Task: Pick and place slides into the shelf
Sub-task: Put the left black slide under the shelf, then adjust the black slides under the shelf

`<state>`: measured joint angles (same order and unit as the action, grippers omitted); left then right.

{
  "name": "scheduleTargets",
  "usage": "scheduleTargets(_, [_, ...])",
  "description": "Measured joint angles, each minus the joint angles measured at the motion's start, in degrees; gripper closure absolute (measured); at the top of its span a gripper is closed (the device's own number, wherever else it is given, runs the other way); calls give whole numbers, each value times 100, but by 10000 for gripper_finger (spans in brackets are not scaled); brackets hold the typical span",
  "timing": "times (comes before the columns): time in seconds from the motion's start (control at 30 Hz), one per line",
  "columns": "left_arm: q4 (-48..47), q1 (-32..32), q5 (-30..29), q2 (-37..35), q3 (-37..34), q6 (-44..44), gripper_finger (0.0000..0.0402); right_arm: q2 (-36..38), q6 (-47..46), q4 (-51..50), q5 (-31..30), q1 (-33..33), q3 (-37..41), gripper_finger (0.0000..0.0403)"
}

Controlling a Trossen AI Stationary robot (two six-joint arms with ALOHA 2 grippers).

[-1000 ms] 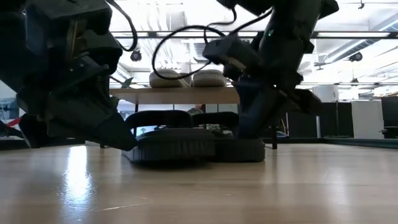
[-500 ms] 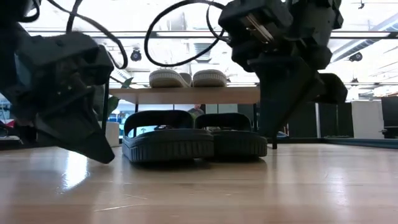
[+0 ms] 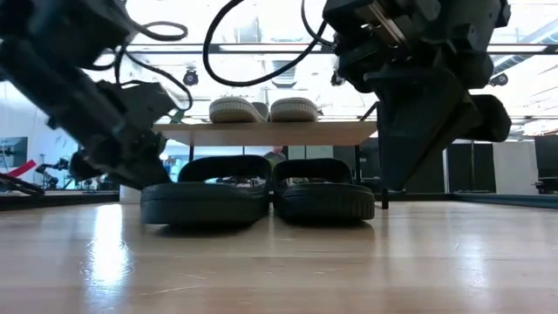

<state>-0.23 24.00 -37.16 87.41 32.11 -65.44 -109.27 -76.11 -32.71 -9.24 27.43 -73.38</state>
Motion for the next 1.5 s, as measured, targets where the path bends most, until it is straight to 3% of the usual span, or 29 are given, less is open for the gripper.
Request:
scheduleTargets(0.17, [22, -411, 33, -299, -121, 602, 402, 4, -187, 0, -159, 88, 0, 394])
scheduleTargets(0.33, [18, -442, 530, -638, -150, 771, 402, 5, -190, -7, -192, 141, 0, 394])
scheduleTargets(0.53, [66, 475, 790, -1017, -108, 399, 402, 11, -385, 0, -283, 214, -4, 394])
scheduleTargets(0.77, [-149, 1802, -12, -1126, 2, -796, 402, 74, -274, 41, -377, 124, -33, 394])
scheduleTargets(0.87, [672, 2000, -67, -763, 133, -1103, 402, 85, -170, 46, -437, 64, -52, 394])
scheduleTargets(1.0, [1779, 1989, 89, 314, 819, -149, 402, 85, -145, 33, -441, -85, -52, 394])
scheduleTargets(1.07, [1527, 1925, 222, 868, 1356, 261, 402, 85, -169, 35, -451, -147, -52, 394])
scheduleTargets(1.23, [401, 1798, 227, 1710, 2394, 326, 402, 135, -318, -14, -452, -156, -50, 394])
scheduleTargets(1.5, [338, 1460, 149, 2311, 2870, 494, 402, 286, -609, -186, -791, -37, -50, 394])
